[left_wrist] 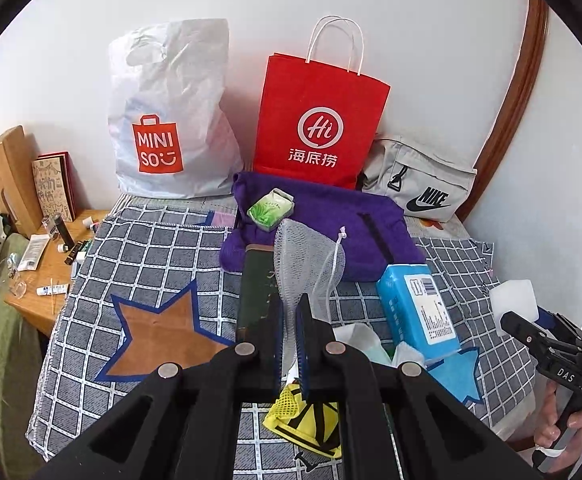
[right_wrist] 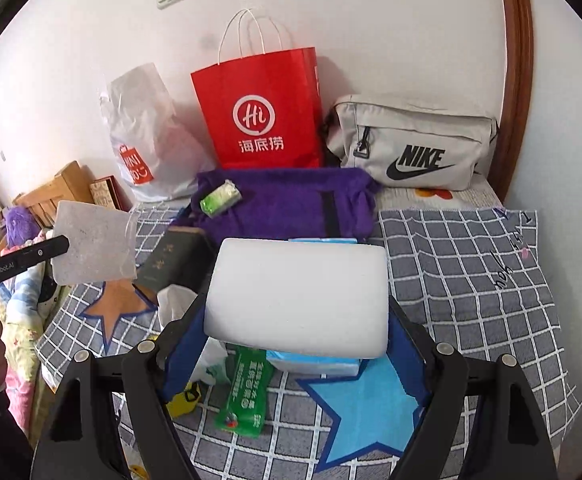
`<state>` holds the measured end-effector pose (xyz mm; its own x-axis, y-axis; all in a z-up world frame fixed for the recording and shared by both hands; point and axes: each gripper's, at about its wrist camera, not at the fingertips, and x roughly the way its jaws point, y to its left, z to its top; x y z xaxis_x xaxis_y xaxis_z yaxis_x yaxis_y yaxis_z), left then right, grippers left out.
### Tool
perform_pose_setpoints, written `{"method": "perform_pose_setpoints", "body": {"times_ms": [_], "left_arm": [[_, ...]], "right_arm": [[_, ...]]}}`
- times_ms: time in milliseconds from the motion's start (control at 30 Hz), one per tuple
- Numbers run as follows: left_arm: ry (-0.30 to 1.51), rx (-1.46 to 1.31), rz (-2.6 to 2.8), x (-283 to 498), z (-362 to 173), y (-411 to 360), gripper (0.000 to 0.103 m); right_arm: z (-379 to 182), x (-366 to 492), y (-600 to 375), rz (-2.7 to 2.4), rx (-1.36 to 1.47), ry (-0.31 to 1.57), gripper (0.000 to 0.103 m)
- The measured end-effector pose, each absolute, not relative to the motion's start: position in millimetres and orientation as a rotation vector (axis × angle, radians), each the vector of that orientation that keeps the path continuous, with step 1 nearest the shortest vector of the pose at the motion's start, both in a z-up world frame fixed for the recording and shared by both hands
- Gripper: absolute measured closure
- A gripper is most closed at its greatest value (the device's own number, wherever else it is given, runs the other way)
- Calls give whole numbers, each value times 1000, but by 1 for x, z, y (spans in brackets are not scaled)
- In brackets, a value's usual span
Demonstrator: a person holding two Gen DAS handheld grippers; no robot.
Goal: Organize soft objects
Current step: 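Lift the white mesh bag with left tool while right tool holds the foam block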
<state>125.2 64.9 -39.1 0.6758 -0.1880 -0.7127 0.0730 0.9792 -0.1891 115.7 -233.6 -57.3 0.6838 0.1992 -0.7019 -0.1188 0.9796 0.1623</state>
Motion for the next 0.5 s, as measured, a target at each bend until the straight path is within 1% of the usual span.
{"method": "perform_pose_setpoints", "body": {"times_ms": [500], "left_arm": [[840, -157, -151, 161, -45, 65, 97]], "right_arm": [[-53, 157, -229, 179, 106, 799, 22]]}}
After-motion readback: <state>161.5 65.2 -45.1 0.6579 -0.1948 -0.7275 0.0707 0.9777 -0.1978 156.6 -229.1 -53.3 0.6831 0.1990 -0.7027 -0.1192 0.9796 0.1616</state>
